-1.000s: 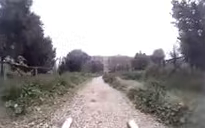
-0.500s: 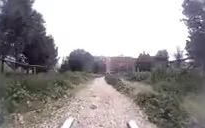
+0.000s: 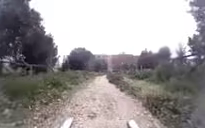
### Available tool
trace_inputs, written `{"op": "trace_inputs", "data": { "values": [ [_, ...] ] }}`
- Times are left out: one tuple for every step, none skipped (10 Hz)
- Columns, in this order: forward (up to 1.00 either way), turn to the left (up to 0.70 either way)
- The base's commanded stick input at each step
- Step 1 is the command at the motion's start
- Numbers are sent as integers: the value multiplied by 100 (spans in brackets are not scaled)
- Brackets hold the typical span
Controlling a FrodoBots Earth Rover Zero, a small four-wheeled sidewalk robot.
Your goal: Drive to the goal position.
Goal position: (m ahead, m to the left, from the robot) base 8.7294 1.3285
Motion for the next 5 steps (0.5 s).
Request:
{"op": "trace_inputs", "data": {
  "values": [
    [70,0],
    [70,0],
    [70,0],
    [70,0],
    [70,0]
  ]
}}
